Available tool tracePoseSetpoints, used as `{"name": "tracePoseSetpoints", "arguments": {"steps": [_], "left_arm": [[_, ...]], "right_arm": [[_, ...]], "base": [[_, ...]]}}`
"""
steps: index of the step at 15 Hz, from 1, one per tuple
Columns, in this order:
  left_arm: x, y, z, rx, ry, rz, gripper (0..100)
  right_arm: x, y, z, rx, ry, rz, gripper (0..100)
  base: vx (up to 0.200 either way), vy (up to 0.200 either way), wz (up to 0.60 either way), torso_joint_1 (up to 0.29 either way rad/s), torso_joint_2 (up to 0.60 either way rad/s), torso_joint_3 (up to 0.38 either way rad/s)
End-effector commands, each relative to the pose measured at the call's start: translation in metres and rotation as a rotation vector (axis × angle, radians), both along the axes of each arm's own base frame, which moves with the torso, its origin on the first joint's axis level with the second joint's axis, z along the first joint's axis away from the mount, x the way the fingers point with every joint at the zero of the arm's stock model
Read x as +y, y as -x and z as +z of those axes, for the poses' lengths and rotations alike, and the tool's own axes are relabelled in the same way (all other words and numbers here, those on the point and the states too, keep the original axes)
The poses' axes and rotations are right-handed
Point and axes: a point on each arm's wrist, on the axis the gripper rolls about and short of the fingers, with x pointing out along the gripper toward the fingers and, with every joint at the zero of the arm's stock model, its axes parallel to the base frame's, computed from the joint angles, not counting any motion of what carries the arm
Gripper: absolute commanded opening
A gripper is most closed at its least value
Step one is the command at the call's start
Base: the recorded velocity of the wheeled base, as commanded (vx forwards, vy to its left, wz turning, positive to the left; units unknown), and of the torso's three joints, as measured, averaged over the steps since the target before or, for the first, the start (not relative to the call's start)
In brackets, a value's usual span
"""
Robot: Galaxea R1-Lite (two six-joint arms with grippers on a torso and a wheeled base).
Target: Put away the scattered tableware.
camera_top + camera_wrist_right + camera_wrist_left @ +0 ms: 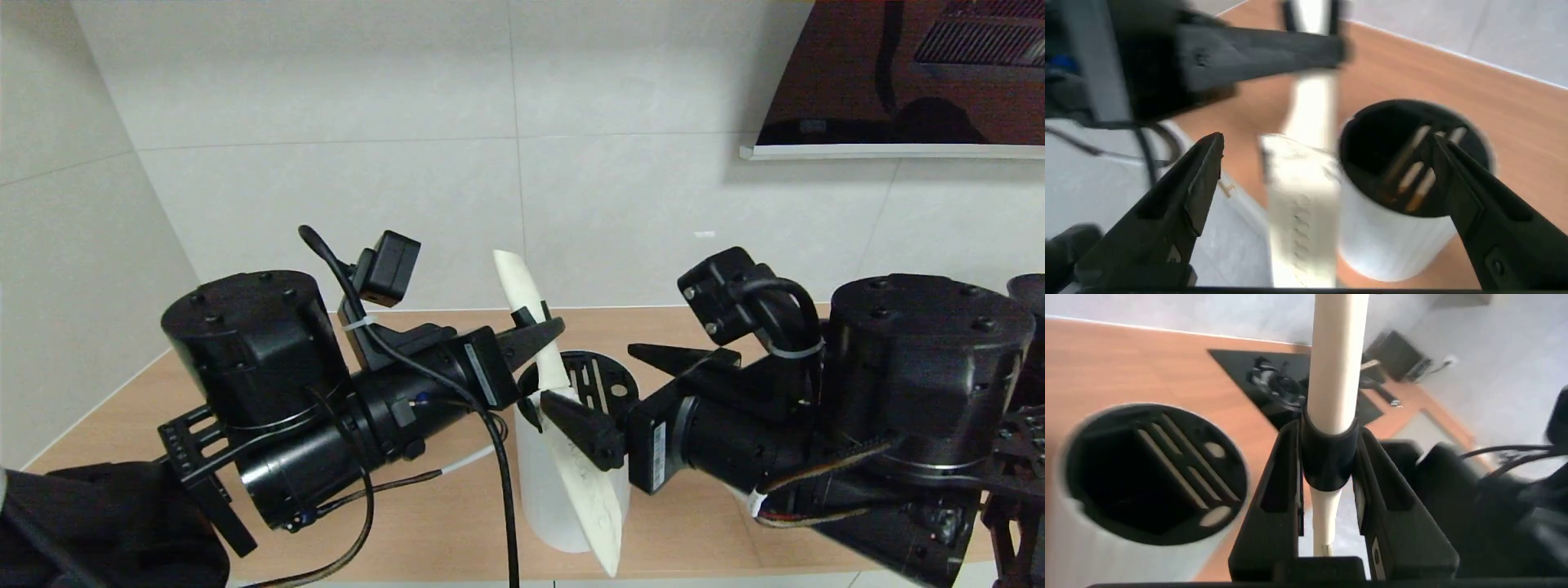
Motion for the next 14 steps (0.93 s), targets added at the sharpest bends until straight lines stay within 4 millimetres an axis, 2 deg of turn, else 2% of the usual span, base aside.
{"name": "tracePoseSetpoints", "arguments": {"steps": [1, 3, 5, 7, 10, 11, 12, 13, 14], "left_arm": [[0.008, 0.007, 0.034, -0.036, 0.012, 0.074, 0], [0.016, 0.015, 0.056, -0.036, -0.015, 0.143, 0], [0.019, 0.019, 0.084, -0.086, -0.085, 0.210, 0], [0.009, 0.022, 0.096, -0.131, -0.151, 0.325, 0], [-0.007, 0.024, 0.089, -0.187, -0.283, 0.398, 0], [-0.022, 0.022, 0.093, -0.202, -0.295, 0.431, 0], [-0.033, 0.017, 0.092, -0.199, -0.306, 0.471, 0], [-0.046, 0.005, 0.084, -0.176, -0.332, 0.614, 0], [-0.052, 0.000, 0.077, -0.175, -0.334, 0.648, 0]], "right_arm": [[-0.020, -0.019, 0.016, -0.032, -0.038, -0.087, 100], [-0.041, -0.042, 0.027, -0.060, -0.064, -0.190, 100], [-0.050, -0.042, 0.038, -0.088, -0.093, -0.211, 100], [-0.051, -0.045, 0.037, -0.084, -0.088, -0.220, 100], [-0.055, -0.050, 0.039, -0.090, -0.093, -0.237, 100], [-0.057, -0.051, 0.040, -0.091, -0.094, -0.245, 100], [-0.058, -0.052, 0.039, -0.090, -0.092, -0.249, 100], [-0.059, -0.053, 0.040, -0.092, -0.093, -0.254, 100], [-0.061, -0.054, 0.039, -0.091, -0.092, -0.260, 100]], "base": [[0.000, 0.000, 0.00, 0.000, 0.00, 0.000], [0.000, 0.000, 0.00, 0.000, 0.00, 0.000], [0.000, 0.000, 0.00, 0.000, 0.00, 0.000], [0.000, 0.000, 0.00, 0.000, 0.00, 0.000], [0.000, 0.000, 0.00, 0.000, 0.00, 0.000], [0.000, 0.000, 0.00, 0.000, 0.00, 0.000], [0.000, 0.000, 0.00, 0.000, 0.00, 0.000], [0.000, 0.000, 0.00, 0.000, 0.00, 0.000], [0.000, 0.000, 0.00, 0.000, 0.00, 0.000]]}}
